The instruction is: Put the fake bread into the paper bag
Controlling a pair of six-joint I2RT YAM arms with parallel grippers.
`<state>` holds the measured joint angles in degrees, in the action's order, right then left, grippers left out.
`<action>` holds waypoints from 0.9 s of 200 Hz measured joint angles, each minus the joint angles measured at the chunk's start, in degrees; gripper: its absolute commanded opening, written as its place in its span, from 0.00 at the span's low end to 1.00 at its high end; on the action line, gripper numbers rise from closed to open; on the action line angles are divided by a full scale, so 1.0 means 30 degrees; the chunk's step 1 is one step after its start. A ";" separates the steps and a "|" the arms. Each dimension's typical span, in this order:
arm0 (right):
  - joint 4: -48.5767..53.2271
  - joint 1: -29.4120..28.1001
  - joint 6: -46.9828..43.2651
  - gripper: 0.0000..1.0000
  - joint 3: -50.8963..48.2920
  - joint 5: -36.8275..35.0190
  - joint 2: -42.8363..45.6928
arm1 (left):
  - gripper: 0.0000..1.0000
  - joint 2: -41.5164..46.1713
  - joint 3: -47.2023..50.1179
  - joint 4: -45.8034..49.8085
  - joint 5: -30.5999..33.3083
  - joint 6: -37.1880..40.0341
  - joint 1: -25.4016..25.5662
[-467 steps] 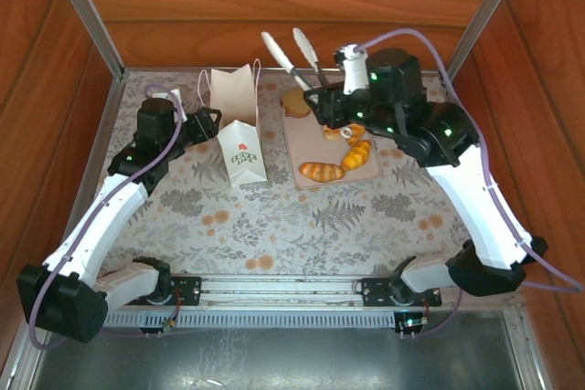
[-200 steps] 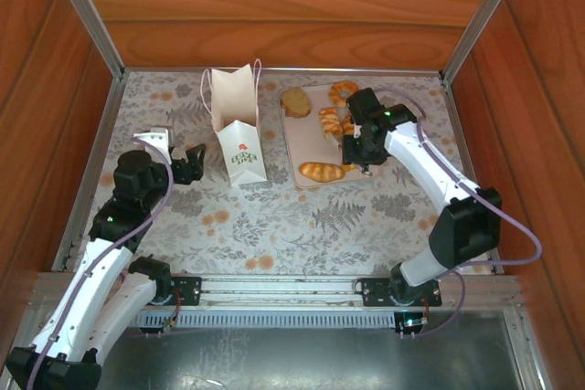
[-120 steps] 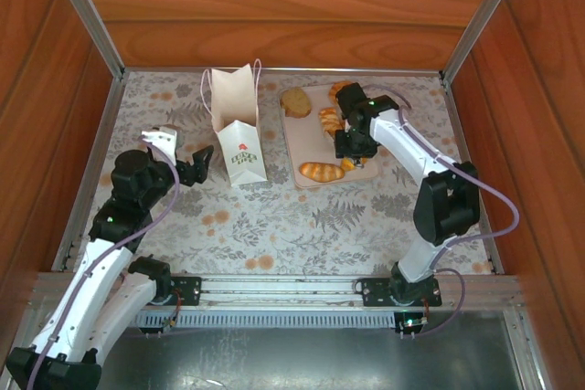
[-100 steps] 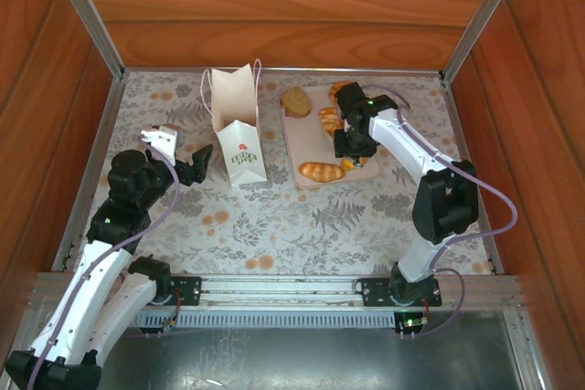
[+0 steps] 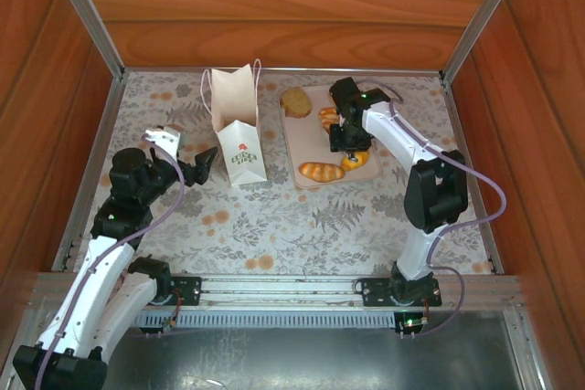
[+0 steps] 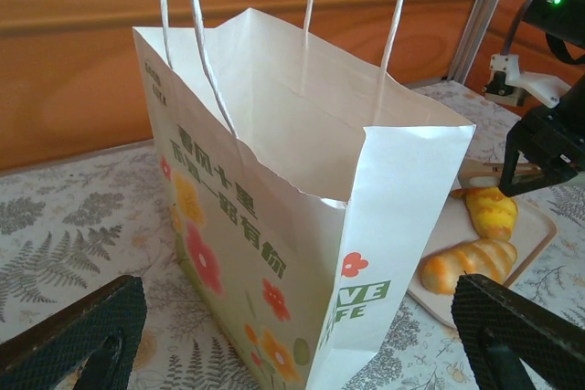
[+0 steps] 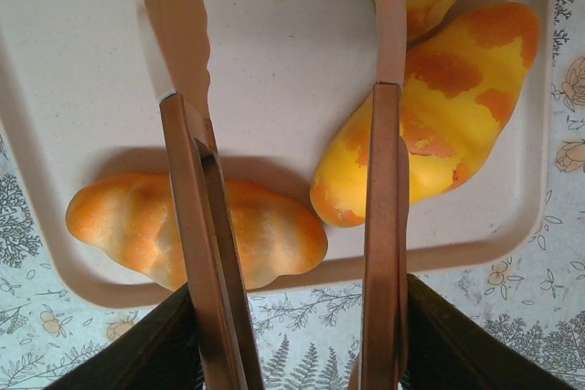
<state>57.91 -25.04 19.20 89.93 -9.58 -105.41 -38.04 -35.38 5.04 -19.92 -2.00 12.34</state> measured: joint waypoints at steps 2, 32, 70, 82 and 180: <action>0.0000 0.0000 0.0000 0.54 0.0000 0.0007 0.0000 | 0.91 0.0000 0.0000 -0.0007 -0.0015 -0.0007 0.0007; -0.0007 0.0000 -0.0007 0.54 0.0029 0.0000 -0.0109 | 0.91 0.0007 0.0000 -0.0138 -0.0299 -0.0124 -0.0131; 0.0000 0.0000 -0.0015 0.53 0.0240 0.0029 -0.0525 | 0.91 0.0007 0.0000 -0.0189 -0.0452 -0.0160 -0.0240; -0.0044 0.0000 -0.0007 0.53 0.0328 0.0051 -0.0605 | 0.91 0.0007 0.0000 -0.0240 -0.0466 -0.0197 -0.0240; -0.0335 0.0000 -0.0015 0.53 0.0364 0.0335 -0.0605 | 0.91 -0.0102 0.0000 -0.0277 -0.0678 -0.0277 -0.0488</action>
<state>56.90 -25.04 19.16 91.02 -8.58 -107.22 -38.35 -35.38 4.21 -21.96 -2.83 10.87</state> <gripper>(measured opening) 0.530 0.913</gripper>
